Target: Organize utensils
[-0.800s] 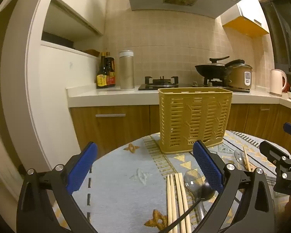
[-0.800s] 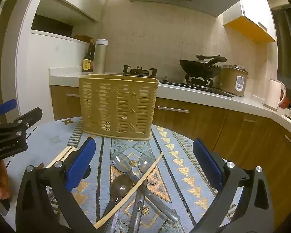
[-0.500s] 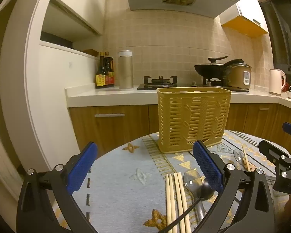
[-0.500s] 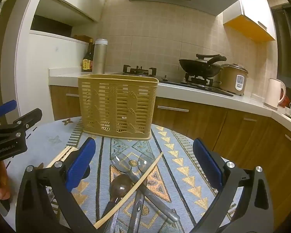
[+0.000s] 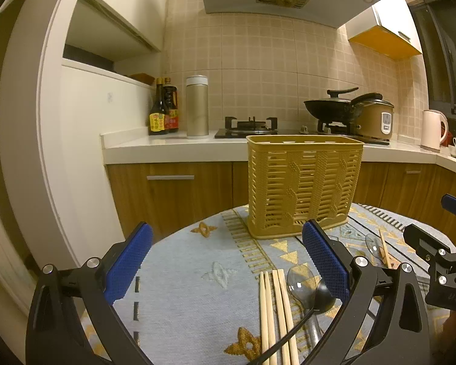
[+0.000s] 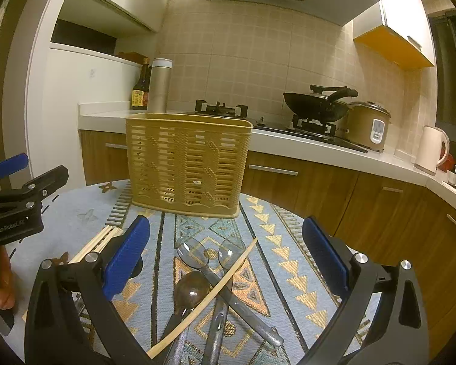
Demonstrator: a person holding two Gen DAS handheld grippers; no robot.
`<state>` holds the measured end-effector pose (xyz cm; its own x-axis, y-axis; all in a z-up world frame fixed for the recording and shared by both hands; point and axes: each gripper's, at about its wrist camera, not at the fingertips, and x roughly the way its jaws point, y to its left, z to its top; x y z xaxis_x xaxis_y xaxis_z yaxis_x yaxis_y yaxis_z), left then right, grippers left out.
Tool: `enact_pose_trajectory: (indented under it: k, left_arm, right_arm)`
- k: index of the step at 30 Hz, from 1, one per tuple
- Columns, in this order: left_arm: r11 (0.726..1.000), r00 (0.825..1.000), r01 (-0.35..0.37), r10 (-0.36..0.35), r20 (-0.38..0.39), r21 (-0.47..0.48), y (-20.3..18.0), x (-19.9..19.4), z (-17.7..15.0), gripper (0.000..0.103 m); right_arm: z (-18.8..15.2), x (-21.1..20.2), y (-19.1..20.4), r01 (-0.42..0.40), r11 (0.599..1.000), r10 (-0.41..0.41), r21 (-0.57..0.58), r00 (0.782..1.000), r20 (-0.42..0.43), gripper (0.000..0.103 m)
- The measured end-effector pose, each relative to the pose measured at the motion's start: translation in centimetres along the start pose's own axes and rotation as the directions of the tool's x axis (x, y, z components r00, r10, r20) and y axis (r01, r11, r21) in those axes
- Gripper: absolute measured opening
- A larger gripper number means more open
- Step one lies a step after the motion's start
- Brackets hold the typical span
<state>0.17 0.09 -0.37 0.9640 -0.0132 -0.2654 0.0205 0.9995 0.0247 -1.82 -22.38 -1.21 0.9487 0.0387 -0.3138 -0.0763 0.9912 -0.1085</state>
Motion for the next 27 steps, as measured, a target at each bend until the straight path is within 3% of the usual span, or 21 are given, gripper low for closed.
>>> enact_pose_trajectory:
  k: [27]
  left_arm:
    - [1.0, 1.0, 0.004, -0.004, -0.005, 0.0, -0.16, 0.3, -0.02, 0.096]
  right_arm:
    - [-0.06, 0.02, 0.14, -0.004, 1.0, 0.004, -0.008, 1.0, -0.001, 0.096]
